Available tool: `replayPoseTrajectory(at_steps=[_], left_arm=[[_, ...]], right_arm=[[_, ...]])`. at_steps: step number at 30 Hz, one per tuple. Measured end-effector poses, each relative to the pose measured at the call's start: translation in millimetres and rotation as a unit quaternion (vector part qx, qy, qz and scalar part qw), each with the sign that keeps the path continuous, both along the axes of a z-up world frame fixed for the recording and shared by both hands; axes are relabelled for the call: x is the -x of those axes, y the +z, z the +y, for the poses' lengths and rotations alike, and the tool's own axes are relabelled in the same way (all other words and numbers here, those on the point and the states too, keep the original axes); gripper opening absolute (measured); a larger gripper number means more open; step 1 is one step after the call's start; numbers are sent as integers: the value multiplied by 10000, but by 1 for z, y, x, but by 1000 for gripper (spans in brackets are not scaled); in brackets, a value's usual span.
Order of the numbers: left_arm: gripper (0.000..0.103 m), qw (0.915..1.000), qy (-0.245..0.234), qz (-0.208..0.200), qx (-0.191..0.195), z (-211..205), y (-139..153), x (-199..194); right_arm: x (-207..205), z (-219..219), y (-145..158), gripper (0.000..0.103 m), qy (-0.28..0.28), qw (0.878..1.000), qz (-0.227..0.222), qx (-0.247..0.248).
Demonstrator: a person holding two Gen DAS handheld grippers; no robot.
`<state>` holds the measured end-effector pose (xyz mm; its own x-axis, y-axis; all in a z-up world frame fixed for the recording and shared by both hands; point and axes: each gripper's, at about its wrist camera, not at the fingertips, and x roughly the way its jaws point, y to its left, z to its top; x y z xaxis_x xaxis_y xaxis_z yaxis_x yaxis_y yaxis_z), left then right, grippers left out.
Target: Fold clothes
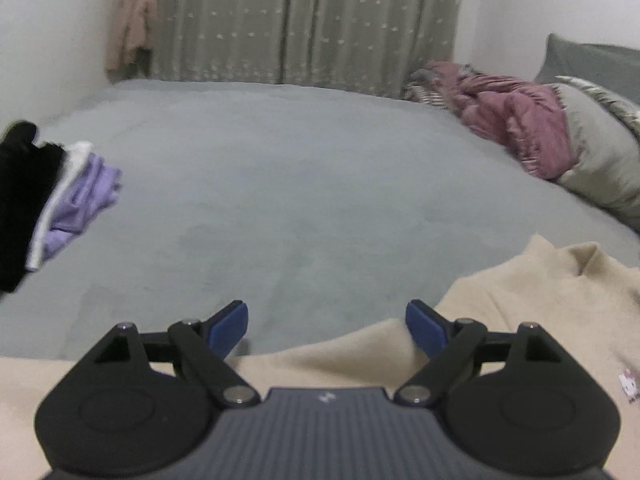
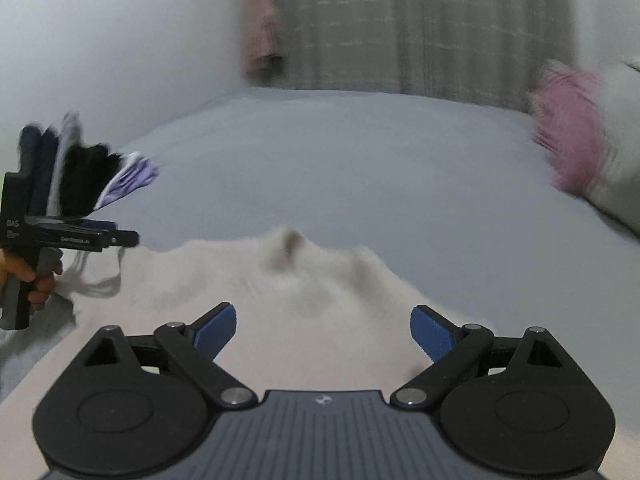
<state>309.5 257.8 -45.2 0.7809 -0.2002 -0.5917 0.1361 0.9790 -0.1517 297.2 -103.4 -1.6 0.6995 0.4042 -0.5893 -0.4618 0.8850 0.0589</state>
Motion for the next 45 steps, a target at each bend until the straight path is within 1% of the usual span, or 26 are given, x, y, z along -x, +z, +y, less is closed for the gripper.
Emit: replayPoseTrajectory(at_steps=[1,4,9,10,11,12,14,15,18,19,22,23,25,26,27,28,29,30,31,32,34,36,38,40,42,45], left_arm=[[90,10000,3,12,28,4,-6,0],[91,9999,16,-9,114,16,-22,-1],[92,10000,47,-8,55,18,-26,-3],[93,10000,51,8,12,17,-26,-4],[93,10000,61,11,-14,17,-26,-4],[93,10000,81,2,-25,17,-26,-4],[93,9996,261,-95,-112,16,-20,2],[93,9987,421,-216,-190,16,-17,6],[93,9946,940,-311,-320,19,-16,11],[91,9936,1040,-295,-338,20,-16,11],[90,9897,1386,39,-358,27,-22,2],[91,9891,1390,95,-465,24,-22,0],[91,9866,1394,179,-833,14,-21,-4],[91,9849,1455,171,-919,13,-18,-2],[91,9838,1535,178,-909,13,-15,0],[91,9829,1613,196,-864,13,-12,3],[92,9824,1709,219,-723,14,-6,11],[92,9828,1736,244,-581,13,2,22],[93,9834,1709,275,-540,10,7,31],[93,9840,1672,310,-534,6,13,39],[95,9855,1554,440,-524,-2,22,59],[95,9882,1339,619,-401,-10,29,88],[95,9895,1176,792,-288,-17,33,113],[95,9902,886,1078,-92,-23,35,144],[95,9892,616,1333,32,-27,33,166],[94,9831,205,1806,222,-29,26,200]], right_arm=[[-15,11,-4,94,144,9999,-48,56],[-57,36,-21,94,342,9990,-92,273],[-102,53,-51,92,499,9984,215,149],[-106,55,-55,77,562,9980,277,114],[-106,57,-58,55,702,9970,338,24],[-105,59,-62,48,881,9953,383,-113],[-97,63,-61,12,978,9949,206,-96],[-93,64,-57,12,880,9961,8,-5],[-88,69,-50,11,487,9975,-428,284],[-91,74,-53,11,399,9973,-427,454],[-100,84,-66,10,163,9960,-383,792],[-104,90,-73,11,20,9947,-362,963],[-105,99,-71,13,-164,9920,-386,1192],[-105,103,-70,20,-250,9908,-390,1273],[-103,102,-63,25,-387,9912,-335,1219],[-98,97,-51,37,-587,9923,-237,1068],[-95,94,-45,54,-654,9926,-222,996],[-84,85,-35,61,-726,9932,-235,879],[-68,73,-20,69,-782,9938,-276,741],[-56,63,-11,72,-796,9939,-274,717],[-35,49,0,72,-827,9938,-225,714],[8,20,13,73,-919,9933,-56,700],[32,6,17,74,-1013,9927,85,642],[77,-22,21,75,-1210,9908,373,483],[113,-43,22,75,-1339,9887,560,386],[158,-70,21,76,-1493,9850,819,266]])
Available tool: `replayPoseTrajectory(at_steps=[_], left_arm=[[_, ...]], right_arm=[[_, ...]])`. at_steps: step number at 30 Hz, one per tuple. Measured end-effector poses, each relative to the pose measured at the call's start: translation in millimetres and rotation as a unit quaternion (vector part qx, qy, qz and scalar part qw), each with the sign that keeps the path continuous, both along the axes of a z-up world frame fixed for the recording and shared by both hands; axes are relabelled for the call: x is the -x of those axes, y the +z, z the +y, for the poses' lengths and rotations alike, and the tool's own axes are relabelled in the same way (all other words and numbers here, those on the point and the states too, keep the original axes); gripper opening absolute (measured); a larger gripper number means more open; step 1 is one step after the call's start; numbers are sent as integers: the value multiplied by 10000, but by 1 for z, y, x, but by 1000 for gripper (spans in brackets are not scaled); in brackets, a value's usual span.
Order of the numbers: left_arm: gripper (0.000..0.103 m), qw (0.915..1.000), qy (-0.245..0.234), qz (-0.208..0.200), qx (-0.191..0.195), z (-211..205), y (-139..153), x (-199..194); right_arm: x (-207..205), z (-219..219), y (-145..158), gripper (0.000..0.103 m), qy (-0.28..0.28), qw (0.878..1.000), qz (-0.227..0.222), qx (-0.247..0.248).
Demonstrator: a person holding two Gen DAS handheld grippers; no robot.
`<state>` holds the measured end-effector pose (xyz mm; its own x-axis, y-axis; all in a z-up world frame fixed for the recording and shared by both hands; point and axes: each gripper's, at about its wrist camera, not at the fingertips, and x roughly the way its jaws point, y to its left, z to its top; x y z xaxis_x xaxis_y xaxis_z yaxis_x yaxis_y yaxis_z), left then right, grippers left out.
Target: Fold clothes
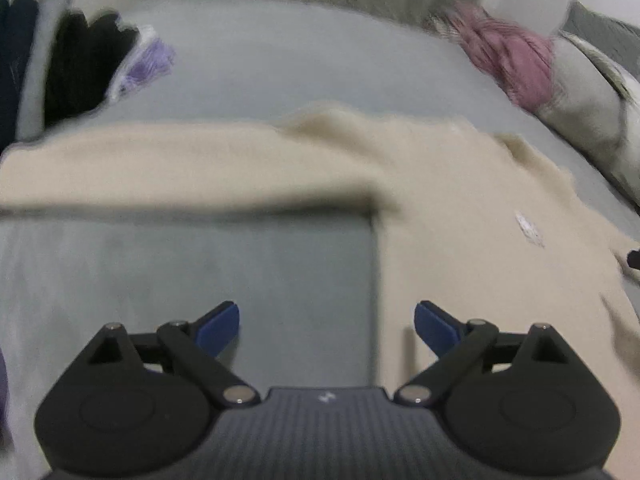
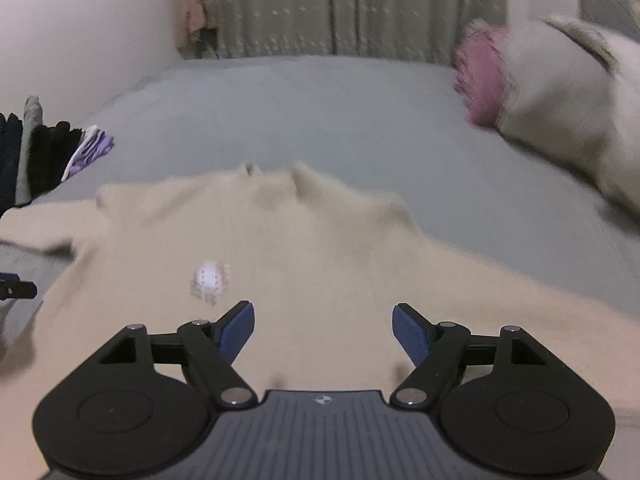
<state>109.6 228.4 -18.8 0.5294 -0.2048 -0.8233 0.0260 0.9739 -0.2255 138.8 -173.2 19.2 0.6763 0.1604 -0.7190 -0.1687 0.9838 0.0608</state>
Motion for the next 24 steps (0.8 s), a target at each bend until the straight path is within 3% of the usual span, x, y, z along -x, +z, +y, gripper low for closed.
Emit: replayPoseTrajectory(at_steps=[4,9,16,18,19,20,24], left_arm=[[88,9996,-165,153,154,3,-2,37],[72,9978,-429,293,402,9,3,78],[71,9935,-888,430,561,-3,4,131],[60,9925,-897,410,724,0,4,145],[38,9929,-833,407,746,2,4,150],[11,9937,-739,407,741,4,3,154],[7,9931,-405,180,1084,19,20,173]], right_arm=[[64,-37,-12,76,-277,9981,436,-348],[127,-62,-35,72,-365,9912,871,-922],[198,-70,-46,59,-259,9846,921,-1464],[210,-72,-47,41,-188,9789,1056,-1738],[214,-73,-50,23,-163,9751,1149,-1892],[215,-74,-52,14,-192,9721,1188,-2013],[222,-83,-41,9,-360,9622,1063,-2480]])
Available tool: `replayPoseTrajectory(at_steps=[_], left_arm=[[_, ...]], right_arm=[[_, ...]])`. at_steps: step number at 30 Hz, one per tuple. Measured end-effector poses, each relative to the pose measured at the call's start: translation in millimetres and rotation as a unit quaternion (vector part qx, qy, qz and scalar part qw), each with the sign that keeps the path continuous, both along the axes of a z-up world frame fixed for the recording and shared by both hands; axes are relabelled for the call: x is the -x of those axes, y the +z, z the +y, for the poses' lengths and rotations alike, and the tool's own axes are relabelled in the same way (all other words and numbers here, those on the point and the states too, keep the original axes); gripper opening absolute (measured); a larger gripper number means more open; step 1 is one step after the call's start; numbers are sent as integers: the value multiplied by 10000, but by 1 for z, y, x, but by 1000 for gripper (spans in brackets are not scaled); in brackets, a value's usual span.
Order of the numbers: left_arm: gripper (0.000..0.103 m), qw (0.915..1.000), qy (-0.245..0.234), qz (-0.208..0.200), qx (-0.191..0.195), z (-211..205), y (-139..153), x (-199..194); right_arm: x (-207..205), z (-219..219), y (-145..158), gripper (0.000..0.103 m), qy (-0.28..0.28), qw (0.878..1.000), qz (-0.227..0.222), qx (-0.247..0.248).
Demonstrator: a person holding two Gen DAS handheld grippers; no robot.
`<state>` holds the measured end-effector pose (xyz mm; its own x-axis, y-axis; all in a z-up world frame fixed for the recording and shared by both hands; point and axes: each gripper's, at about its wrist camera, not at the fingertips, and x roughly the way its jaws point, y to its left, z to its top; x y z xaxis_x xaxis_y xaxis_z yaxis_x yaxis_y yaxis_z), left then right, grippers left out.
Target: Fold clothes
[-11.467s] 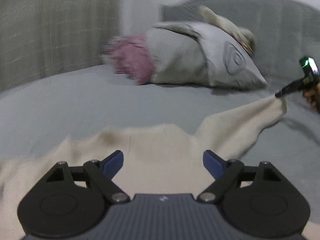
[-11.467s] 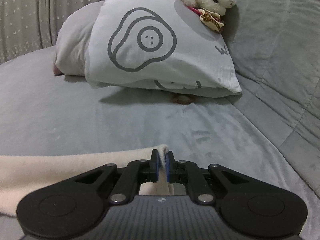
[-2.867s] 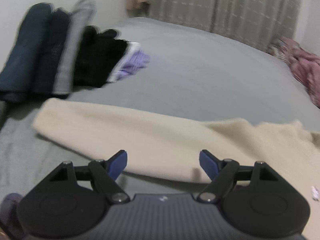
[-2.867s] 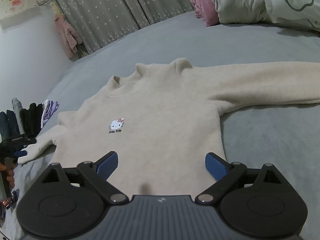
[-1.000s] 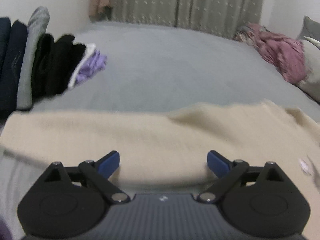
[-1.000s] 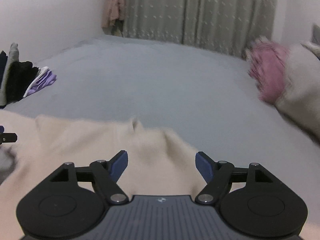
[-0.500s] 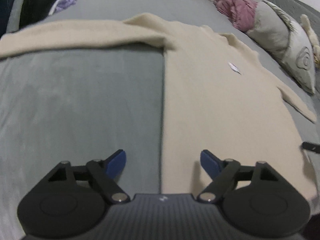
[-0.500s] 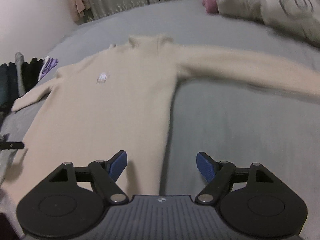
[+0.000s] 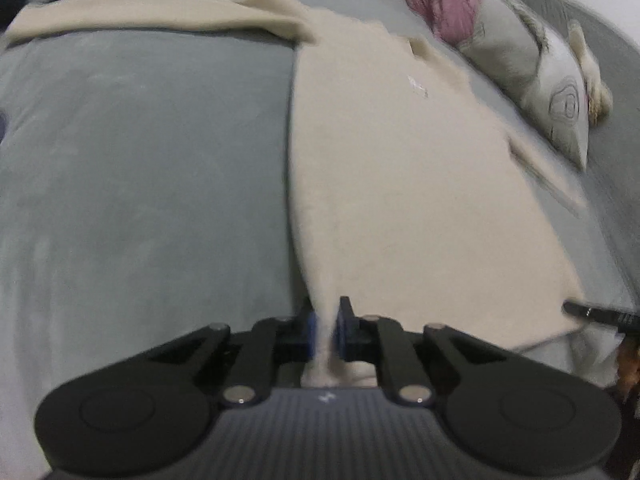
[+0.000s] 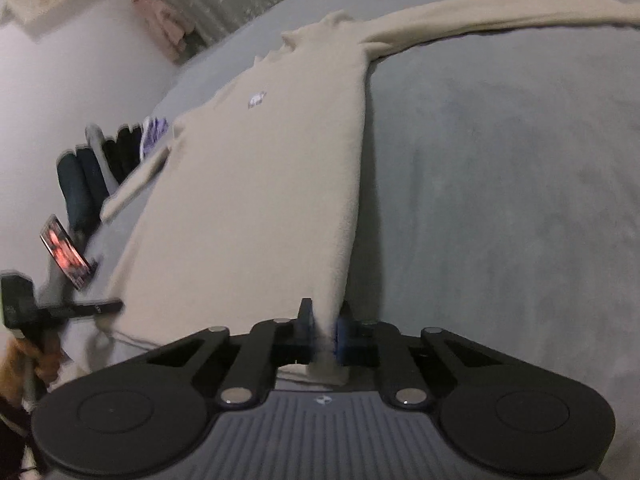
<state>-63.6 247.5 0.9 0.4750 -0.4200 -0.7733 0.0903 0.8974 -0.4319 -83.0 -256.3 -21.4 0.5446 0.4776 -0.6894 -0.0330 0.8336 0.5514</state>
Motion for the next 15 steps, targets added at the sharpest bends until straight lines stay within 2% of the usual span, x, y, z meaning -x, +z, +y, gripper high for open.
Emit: replayPoseTrajectory(at_steps=[3,6,10,13,15], left_arm=[[7,9997,-44,-237,60,4,22,14],[7,9998,-102,-127,-81,3,22,19],[8,9989,-86,215,-419,-4,-6,17],[12,9983,-145,133,-552,-7,-9,17],[29,9974,-277,130,-647,-4,1,16]], right_arm=[[9,-2,28,8,32,9998,-213,10],[13,5,39,8,167,9992,-146,348],[12,13,14,8,207,9970,242,703],[11,15,-9,9,155,9958,390,816],[12,11,-10,13,110,9972,352,656]])
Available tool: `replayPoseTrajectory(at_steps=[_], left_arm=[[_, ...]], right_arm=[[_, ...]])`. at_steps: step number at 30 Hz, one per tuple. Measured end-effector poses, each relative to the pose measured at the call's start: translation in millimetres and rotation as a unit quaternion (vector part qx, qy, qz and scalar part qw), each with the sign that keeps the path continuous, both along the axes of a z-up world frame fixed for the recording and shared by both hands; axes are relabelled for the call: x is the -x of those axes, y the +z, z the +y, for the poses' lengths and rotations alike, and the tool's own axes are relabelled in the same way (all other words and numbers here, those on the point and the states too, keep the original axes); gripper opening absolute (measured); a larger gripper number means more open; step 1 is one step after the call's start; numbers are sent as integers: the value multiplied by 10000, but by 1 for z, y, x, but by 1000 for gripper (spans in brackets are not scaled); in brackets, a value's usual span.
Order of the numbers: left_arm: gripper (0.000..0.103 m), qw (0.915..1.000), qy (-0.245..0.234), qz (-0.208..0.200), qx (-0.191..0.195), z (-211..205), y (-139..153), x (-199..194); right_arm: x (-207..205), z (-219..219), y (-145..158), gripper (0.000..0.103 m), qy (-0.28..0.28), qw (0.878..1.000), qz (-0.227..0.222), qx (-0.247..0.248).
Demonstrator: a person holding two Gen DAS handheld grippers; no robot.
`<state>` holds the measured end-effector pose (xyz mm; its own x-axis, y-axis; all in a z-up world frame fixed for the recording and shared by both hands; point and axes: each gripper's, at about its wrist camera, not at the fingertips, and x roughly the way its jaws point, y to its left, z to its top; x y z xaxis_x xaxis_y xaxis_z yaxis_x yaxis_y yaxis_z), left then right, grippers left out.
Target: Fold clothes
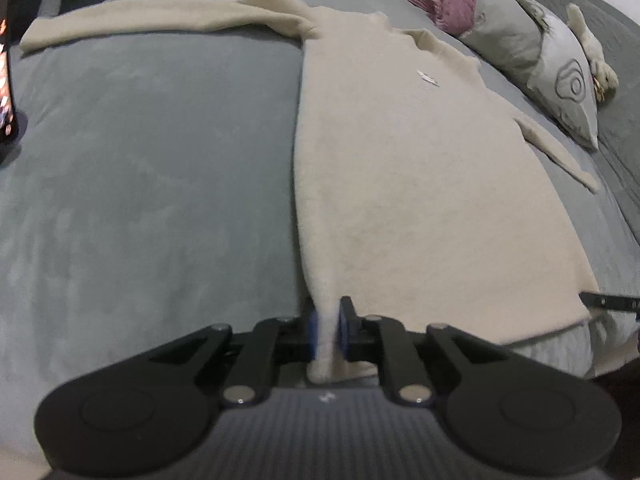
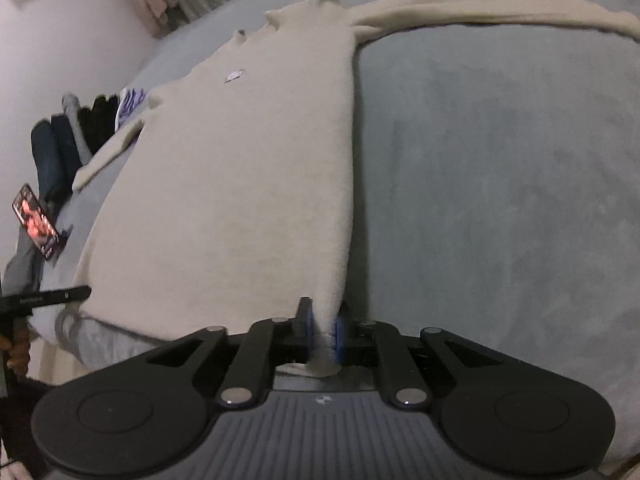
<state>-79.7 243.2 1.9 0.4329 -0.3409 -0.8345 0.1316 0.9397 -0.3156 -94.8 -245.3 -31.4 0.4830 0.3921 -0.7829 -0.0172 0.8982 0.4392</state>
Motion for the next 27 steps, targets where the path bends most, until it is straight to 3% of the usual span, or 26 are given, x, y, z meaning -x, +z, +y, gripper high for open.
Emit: replayPoseTrajectory(at_steps=[2,3,8,13,21,27], left_arm=[[72,9997,140,-105,-175,1,9,-2],[76,9987,281,-284,-305,1,17,-3],[77,9947,554,-835,-228,-18,42,-14],[79,9926,316,-1175,-37,-79,43,-48],[80,9889,-418,-1428,-21,-190,2,-102],[80,9848,-450,-1678,56,-224,-30,-133]], right_arm=[[-3,-10,3,24,-16,9997,-30,-236],[-6,-20,5,28,-125,9994,-74,-329],[-28,-54,12,50,-864,9954,-275,-317],[-60,-102,4,51,-1876,9796,-405,-594],[-105,-164,-10,51,-3066,9434,-957,-825],[-128,-201,-18,51,-3766,9108,-1372,-995]])
